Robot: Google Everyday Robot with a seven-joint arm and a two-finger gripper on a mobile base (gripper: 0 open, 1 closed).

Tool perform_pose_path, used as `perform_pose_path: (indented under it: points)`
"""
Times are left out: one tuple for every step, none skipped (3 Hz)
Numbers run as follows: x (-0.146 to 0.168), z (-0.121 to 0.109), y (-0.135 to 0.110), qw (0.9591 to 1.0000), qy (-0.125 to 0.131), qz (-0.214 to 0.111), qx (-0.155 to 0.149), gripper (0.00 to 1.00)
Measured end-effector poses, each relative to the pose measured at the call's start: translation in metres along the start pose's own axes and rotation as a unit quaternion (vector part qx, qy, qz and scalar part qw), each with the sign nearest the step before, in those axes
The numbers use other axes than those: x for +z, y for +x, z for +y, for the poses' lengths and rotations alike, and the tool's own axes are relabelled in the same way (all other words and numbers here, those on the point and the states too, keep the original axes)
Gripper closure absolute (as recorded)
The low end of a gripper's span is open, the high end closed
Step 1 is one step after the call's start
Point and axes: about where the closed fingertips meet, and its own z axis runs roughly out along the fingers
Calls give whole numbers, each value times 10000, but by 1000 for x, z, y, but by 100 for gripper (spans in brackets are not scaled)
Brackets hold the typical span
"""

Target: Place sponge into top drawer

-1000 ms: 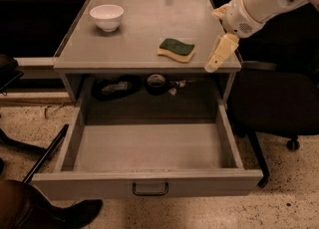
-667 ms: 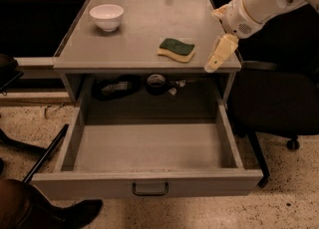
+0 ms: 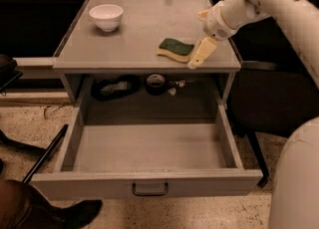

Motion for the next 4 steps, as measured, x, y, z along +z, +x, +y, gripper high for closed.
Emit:
perform_pose_path:
  points:
    - [24, -16, -7, 9999, -14, -104, -125, 0]
    - [41, -29, -17, 9995, -91, -138, -256, 0]
    - [57, -33, -21, 9991, -256, -106, -320, 0]
    - [65, -33, -22, 9985, -433, -16, -336, 0]
